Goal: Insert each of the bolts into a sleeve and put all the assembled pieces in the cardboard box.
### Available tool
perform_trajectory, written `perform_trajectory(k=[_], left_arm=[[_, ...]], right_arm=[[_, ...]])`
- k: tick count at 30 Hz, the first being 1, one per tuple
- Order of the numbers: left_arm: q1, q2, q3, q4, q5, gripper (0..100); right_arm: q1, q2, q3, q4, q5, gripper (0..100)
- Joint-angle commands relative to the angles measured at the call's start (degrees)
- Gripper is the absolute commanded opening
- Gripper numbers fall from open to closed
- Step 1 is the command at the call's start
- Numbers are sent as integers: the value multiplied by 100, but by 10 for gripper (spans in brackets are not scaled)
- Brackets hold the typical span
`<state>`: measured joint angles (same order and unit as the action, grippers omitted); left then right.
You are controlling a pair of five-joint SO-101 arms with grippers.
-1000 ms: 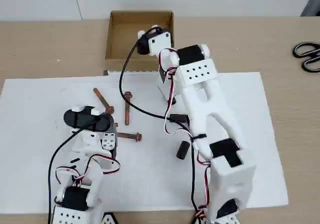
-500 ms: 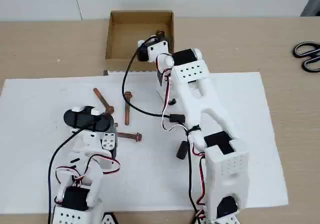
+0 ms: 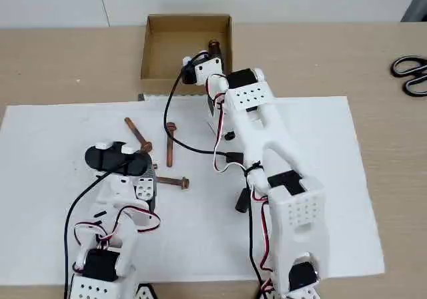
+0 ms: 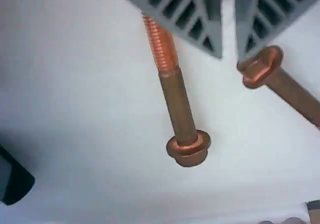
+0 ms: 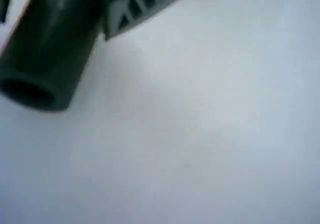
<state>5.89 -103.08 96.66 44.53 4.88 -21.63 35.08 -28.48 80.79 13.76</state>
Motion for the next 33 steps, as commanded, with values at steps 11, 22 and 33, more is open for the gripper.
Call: perform_trajectory(k=[11, 22, 33], left_arm=[[-26, 26, -22, 26, -18, 7], [-26, 26, -22, 26, -18, 7], [-26, 26, -22, 26, -18, 7]], right_arm=[[4, 637, -747, 207, -62, 126], [4, 954, -765, 295, -237, 1], [-31, -673, -774, 901, -316, 3]])
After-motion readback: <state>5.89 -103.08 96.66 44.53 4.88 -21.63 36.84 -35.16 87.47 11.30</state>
